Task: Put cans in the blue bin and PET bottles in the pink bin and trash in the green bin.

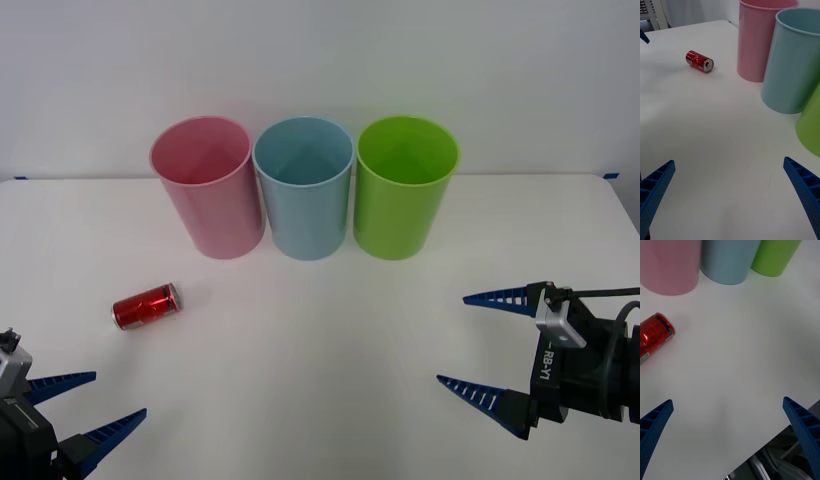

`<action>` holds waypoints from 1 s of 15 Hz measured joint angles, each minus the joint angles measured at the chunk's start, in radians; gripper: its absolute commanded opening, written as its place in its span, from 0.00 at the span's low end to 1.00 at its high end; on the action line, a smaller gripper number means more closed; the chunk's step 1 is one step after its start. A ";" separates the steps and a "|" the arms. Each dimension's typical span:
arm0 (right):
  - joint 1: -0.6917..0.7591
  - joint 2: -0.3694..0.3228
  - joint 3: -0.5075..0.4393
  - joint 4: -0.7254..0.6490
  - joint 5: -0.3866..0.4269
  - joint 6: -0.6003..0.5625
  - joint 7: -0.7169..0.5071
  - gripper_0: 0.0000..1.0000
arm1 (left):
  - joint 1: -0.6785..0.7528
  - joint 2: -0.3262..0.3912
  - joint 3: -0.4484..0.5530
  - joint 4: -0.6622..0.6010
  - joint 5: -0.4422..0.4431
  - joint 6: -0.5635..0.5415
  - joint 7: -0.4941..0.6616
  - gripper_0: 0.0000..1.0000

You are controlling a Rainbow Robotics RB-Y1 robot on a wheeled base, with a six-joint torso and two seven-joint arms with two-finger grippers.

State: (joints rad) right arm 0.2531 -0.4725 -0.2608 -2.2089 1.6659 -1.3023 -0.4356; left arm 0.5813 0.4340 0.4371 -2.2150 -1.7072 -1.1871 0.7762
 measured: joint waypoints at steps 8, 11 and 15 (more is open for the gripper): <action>0.000 0.000 0.000 0.000 0.000 0.000 0.000 1.00 | 0.027 0.182 -0.118 0.036 0.080 0.240 -0.272 1.00; 0.000 0.000 0.000 0.000 0.000 0.000 0.000 1.00 | 0.051 0.398 -0.182 0.044 0.079 0.465 -0.316 1.00; 0.000 0.000 0.000 0.000 0.000 0.000 0.000 1.00 | 0.047 0.676 -0.203 0.041 0.053 0.537 -0.147 1.00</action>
State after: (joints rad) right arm 0.2531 -0.4725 -0.2608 -2.2089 1.6659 -1.3023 -0.4356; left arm 0.6285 1.1096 0.2345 -2.1735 -1.6538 -0.6504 0.6294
